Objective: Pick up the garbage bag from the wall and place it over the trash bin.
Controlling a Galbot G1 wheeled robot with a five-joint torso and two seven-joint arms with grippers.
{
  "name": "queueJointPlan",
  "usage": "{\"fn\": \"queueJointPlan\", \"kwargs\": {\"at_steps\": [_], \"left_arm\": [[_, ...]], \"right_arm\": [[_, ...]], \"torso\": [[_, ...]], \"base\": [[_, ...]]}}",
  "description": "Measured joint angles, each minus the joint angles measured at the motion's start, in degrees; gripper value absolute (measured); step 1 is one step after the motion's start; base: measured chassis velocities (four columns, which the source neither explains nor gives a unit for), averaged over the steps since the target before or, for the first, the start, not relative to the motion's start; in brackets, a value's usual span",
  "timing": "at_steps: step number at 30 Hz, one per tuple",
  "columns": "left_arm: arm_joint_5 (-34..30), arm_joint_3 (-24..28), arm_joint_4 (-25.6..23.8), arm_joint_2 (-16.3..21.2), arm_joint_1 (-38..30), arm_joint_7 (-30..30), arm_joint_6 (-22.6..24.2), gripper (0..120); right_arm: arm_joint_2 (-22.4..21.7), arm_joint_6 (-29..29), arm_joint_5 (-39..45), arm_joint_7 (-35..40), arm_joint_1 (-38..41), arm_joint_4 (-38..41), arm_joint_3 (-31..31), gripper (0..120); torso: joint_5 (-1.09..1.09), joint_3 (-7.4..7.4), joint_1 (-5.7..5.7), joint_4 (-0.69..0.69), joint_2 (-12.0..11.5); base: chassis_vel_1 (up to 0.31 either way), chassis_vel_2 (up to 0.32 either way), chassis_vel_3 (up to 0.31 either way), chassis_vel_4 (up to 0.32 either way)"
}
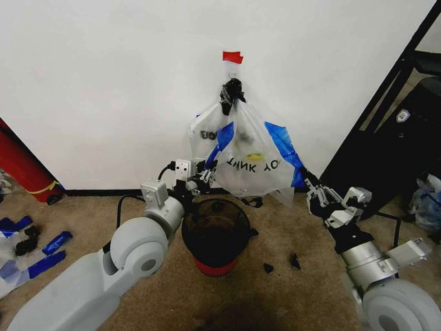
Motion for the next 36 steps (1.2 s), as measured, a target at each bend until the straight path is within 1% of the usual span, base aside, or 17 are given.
{"fn": "queueJointPlan", "kwargs": {"at_steps": [1, 8, 9, 10, 12, 13, 14, 15, 16, 17, 19, 22, 27, 32, 36], "left_arm": [[-0.01, -0.46, -0.87, 0.14, 0.74, -0.27, 0.0, 0], [0.15, -4.12, -5.89, 1.56, 6.78, -0.6, -0.35, 0], [0.23, -5.74, -7.82, 2.32, 8.91, -0.5, -0.65, 0], [0.23, -5.74, -7.82, 2.32, 8.91, -0.5, -0.65, 0], [0.29, -7.35, -9.64, 2.87, 11.24, -0.5, -0.85, 0], [0.41, -8.75, -11.13, 3.41, 14.04, -0.49, -1.0, 0], [0.41, -8.75, -11.13, 3.41, 14.04, -0.49, -1.0, 0], [0.74, -9.33, -11.94, 3.75, 16.1, -0.35, -1.19, 0], [0.89, -9.46, -12.11, 3.83, 16.63, -0.28, -1.26, 0], [1.82, -10.08, -12.56, 4.06, 19.31, 0.06, -1.64, 0], [2.04, -10.26, -12.64, 4.06, 19.98, 0.12, -1.74, 0], [3.04, -11.07, -12.71, 3.5, 22.8, 0.22, -2.01, 0], [3.45, -12.69, -12.71, 3.42, 23.85, 0.27, -2.39, 0], [2.8, -14.18, -12.7, 3.85, 22.27, 0.31, -2.73, 0], [1.64, -17.27, -12.62, 5.41, 20.14, 0.52, -2.74, 0]], "right_arm": [[0.18, -0.01, 0.0, 0.03, -0.06, 0.0, 0.0, 0], [0.77, -0.02, 0.43, -0.54, -2.03, 0.05, 0.56, 0], [0.79, 0.06, 0.47, -1.06, -2.99, 0.22, 0.98, 0], [0.79, 0.06, 0.47, -1.06, -2.99, 0.22, 0.98, 0], [0.86, 0.3, 0.38, -1.52, -3.93, 0.4, 1.29, 0], [1.02, 0.6, 0.03, -1.92, -4.87, 0.48, 1.38, 0], [1.02, 0.6, 0.03, -1.92, -4.87, 0.48, 1.38, 0], [1.11, 0.86, -0.29, -2.16, -5.55, 0.48, 1.4, 0], [1.15, 0.98, -0.4, -2.25, -5.84, 0.48, 1.41, 0], [1.3, 1.48, -0.92, -2.56, -6.92, 0.45, 1.44, 0], [1.36, 1.65, -1.05, -2.62, -7.23, 0.43, 1.47, 0], [1.68, 2.03, -1.49, -2.75, -8.06, 0.34, 1.5, 0], [1.79, 2.08, -1.51, -2.6, -7.53, 0.8, 1.39, 0], [1.53, 2.01, -1.21, -1.8, -4.97, 1.63, 1.47, 0], [-0.2, -0.01, 1.83, 0.2, 0.52, 4.14, 2.08, 0]], "torso": [[0.0, 0.0, 0.0, 0.0, 0.0], [-0.01, 0.0, 0.0, 0.01, 0.0], [-0.01, 0.0, 0.0, 0.0, 0.0], [-0.01, 0.0, 0.0, 0.0, 0.0], [-0.01, 0.0, -0.01, 0.0, 0.0], [0.0, -0.01, -0.01, -0.01, 0.0], [0.0, -0.01, -0.01, -0.01, 0.0], [0.0, -0.01, -0.01, 0.01, 0.0], [0.0, -0.01, -0.01, 0.01, 0.0], [0.0, -0.01, -0.01, 0.0, 0.0], [0.0, -0.01, -0.01, 0.0, 0.0], [0.0, 0.0, -0.01, -0.01, 0.0], [-0.01, 0.0, -0.01, 0.0, 0.0], [0.0, 0.0, -0.01, 0.0, 0.0], [0.0, 0.0, 0.0, 0.01, 0.0]], "base": [[0.0, 0.0, 0.0, 0.0], [0.0, 0.0, 0.0, 0.0], [0.0, 0.0, 0.0, 0.0], [0.0, 0.0, 0.0, 0.0], [0.0, 0.0, 0.0, 0.0], [0.0, 0.0, 0.0, 0.0], [0.0, 0.0, 0.0, 0.0], [0.0, 0.0, 0.0, 0.0], [0.0, 0.0, 0.0, 0.0], [0.0, 0.0, 0.0, 0.0], [0.0, 0.0, 0.0, 0.0], [0.0, 0.0, 0.0, 0.0], [0.0, 0.0, 0.0, 0.0], [0.0, 0.0, 0.0, 0.0], [0.0, 0.0, 0.0, 0.0]]}}
